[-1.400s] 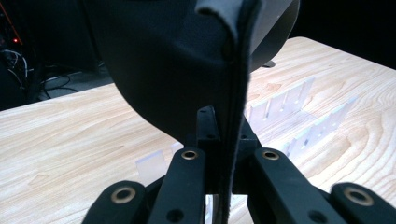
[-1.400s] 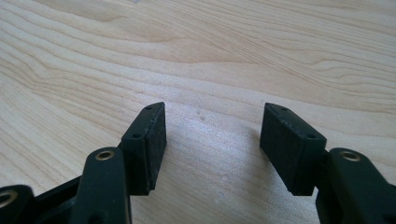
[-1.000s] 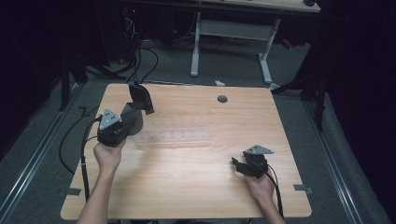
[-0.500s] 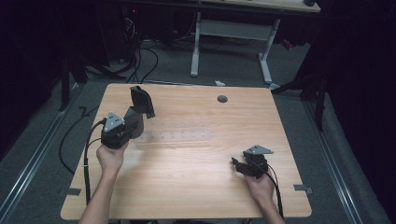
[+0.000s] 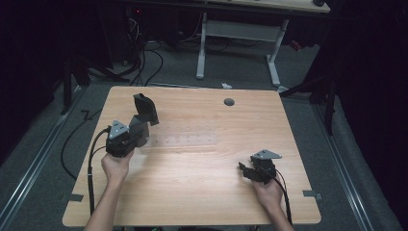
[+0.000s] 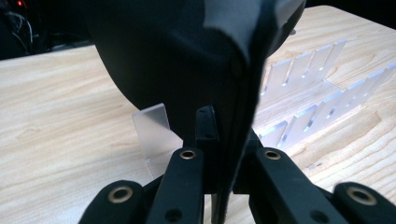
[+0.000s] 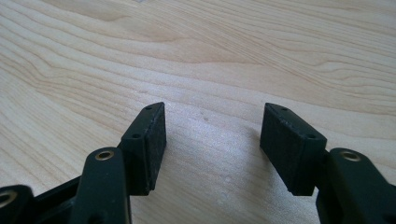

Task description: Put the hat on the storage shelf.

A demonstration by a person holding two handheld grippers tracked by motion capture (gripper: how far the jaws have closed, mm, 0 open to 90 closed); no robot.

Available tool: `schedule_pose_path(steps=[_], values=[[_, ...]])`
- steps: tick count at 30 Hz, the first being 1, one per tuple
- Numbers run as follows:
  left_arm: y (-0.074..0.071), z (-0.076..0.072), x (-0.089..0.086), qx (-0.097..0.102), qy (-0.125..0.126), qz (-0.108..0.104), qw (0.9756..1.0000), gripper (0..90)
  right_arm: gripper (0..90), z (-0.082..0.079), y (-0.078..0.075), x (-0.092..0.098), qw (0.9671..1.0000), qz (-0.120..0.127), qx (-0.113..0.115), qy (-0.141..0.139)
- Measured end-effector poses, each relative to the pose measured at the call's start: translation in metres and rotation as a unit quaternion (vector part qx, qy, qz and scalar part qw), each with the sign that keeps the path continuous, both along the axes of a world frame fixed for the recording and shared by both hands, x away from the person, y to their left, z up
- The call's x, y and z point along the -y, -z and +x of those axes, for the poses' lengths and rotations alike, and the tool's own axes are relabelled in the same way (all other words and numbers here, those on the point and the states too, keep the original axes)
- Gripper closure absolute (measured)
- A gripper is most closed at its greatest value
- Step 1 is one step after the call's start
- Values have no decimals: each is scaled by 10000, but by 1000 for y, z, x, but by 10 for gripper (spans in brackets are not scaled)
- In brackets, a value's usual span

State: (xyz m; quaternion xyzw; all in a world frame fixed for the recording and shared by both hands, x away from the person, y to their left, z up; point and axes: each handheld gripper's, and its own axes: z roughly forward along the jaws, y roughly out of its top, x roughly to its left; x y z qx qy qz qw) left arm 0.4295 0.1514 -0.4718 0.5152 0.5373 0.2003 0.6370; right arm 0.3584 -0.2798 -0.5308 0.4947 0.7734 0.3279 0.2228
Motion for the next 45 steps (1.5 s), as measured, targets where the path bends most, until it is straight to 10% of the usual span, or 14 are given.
schedule_pose_path(steps=[14,30,45], values=[[11,-5,-4,-346,-46,-20,9994,836,408,0,0,0,10000,1,1,10],[9,-17,-19,-471,-311,-202,9982,481,408,0,0,0,10000,3,1,12],[15,-47,-25,-549,-233,-233,9979,423,408,0,0,0,10000,2,1,19]])
